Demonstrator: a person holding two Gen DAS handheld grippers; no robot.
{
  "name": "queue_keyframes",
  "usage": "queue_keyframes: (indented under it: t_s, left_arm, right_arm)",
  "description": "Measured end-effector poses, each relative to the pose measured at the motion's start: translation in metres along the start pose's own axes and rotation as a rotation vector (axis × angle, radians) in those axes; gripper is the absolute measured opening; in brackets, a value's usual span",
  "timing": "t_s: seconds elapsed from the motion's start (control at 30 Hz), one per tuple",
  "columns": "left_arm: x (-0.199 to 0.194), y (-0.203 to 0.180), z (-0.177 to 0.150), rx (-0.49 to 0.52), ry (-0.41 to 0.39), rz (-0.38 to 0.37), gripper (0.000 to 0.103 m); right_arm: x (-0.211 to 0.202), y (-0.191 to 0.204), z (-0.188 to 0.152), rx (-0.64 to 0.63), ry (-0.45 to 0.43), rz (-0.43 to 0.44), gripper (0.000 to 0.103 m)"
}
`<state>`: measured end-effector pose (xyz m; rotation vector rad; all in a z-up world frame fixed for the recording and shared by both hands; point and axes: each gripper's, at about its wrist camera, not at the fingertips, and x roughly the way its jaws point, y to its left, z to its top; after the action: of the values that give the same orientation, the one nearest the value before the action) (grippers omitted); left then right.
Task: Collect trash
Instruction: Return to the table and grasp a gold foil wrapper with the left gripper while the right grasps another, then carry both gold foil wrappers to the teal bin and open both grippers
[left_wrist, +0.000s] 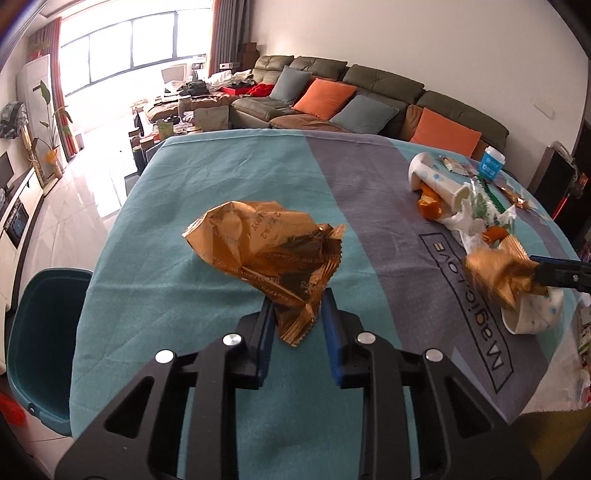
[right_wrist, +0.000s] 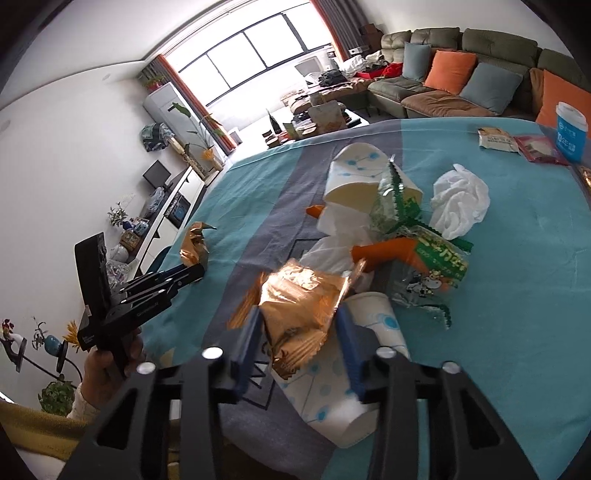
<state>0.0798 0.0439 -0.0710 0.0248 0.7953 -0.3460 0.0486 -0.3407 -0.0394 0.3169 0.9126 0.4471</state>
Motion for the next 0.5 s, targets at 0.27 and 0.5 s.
queue_keyframes:
  t_s: [0.27,0.5]
  left_arm:
    - [-0.011,0.001,-0.006,0.009,-0.017,-0.035,0.023]
    - [-0.021,0.002,-0.004,0.003,-0.036,-0.059,0.022]
  right_arm:
    - [0.0,0.006,0.007,-0.03,-0.013,0.013,0.025]
    - [0.003,0.011,0.016,-0.055,-0.047,0.036,0.023]
